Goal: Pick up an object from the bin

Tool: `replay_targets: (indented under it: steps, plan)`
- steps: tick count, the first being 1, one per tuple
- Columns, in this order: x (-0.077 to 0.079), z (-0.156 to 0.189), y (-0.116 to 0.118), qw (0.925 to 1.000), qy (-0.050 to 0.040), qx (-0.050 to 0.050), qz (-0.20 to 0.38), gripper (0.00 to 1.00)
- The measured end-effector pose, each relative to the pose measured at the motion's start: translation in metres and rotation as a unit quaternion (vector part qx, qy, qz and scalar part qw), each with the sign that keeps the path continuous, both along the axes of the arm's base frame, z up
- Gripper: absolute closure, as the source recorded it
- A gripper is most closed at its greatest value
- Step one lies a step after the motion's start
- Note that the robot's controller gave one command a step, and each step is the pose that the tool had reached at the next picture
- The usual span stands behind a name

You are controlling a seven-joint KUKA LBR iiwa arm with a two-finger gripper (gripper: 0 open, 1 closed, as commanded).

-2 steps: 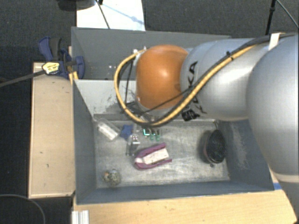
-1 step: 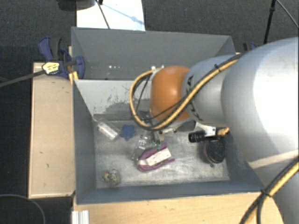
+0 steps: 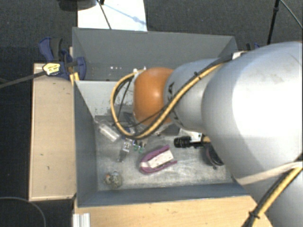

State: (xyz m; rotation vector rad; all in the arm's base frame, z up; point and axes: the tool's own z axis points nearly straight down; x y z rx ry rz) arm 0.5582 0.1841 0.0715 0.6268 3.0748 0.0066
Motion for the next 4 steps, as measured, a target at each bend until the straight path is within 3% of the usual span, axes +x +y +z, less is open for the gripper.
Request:
replay_targets:
  steps: [1, 2, 3, 4]
  plan:
    - [-0.006, -0.001, 0.064, 0.9978, -0.0005, 0.000, 0.067, 0.00]
    - [-0.005, -0.001, 0.059, 0.9981, 0.0002, -0.003, 0.062, 1.00]
    - [0.036, 0.026, 0.045, 0.9993, -0.0011, -0.001, 0.037, 1.00]
    - [0.035, 0.073, 0.046, 0.9997, -0.0016, 0.000, 0.023, 1.00]
